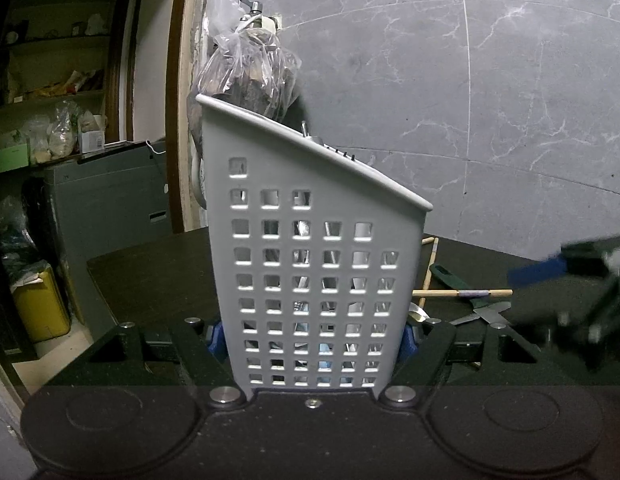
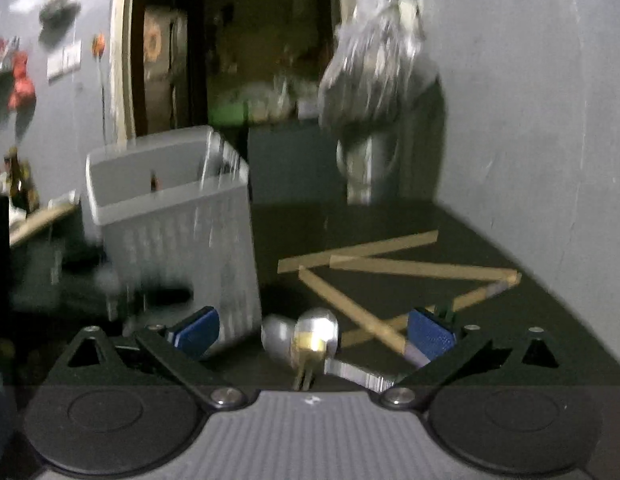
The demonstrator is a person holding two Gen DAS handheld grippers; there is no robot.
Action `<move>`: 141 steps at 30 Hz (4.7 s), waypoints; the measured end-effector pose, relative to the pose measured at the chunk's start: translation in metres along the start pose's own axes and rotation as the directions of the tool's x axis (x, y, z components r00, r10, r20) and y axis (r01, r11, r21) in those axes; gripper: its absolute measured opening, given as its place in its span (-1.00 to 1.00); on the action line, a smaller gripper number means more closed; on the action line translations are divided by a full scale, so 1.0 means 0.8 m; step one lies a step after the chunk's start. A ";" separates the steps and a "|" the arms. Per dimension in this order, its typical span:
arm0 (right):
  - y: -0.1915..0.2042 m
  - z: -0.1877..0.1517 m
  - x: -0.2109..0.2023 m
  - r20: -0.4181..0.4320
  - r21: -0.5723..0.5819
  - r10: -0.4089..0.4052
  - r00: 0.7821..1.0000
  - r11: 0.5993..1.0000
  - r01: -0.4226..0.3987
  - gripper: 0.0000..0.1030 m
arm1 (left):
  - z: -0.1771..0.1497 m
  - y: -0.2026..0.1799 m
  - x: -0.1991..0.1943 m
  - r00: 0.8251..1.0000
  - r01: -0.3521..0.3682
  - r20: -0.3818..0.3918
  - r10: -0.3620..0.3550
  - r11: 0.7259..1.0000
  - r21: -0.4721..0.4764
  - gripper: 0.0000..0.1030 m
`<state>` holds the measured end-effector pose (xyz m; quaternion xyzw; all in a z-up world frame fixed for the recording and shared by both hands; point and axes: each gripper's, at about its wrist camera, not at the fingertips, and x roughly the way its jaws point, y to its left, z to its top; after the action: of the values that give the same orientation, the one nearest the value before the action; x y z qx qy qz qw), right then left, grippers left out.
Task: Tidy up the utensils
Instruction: 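Move the right gripper back down toward the spoons in the pile, then close the right gripper on the silver spoon handle and lift, then carry the silver spoon with the right gripper above the white caddy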
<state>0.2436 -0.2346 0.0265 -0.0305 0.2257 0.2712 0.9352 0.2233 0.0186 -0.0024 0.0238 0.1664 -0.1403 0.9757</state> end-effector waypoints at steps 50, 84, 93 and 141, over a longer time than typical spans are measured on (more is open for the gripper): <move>-0.031 0.005 0.057 -0.186 0.116 0.149 0.971 0.985 -0.129 0.24 | -0.002 -0.002 0.007 1.000 0.005 -0.017 -0.005 1.000 -0.003 0.47; -0.129 0.011 0.132 -0.137 0.492 0.313 0.940 0.845 -0.209 -0.94 | -0.002 -0.002 0.007 1.000 0.006 -0.018 -0.006 1.000 -0.003 0.47; -0.130 0.007 0.115 -0.111 0.522 0.272 0.956 0.835 -0.177 -0.95 | -0.002 -0.002 0.007 1.000 0.006 -0.018 -0.006 1.000 -0.003 0.47; -0.086 0.026 0.025 0.021 0.321 0.016 1.000 0.947 -0.022 -0.98 | -0.002 -0.002 0.009 1.000 0.008 -0.018 -0.008 1.000 -0.003 0.47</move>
<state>0.3031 -0.2795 0.0315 0.1266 0.2584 0.2401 0.9271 0.2285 0.0153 -0.0063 0.0231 0.1754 -0.1437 0.9737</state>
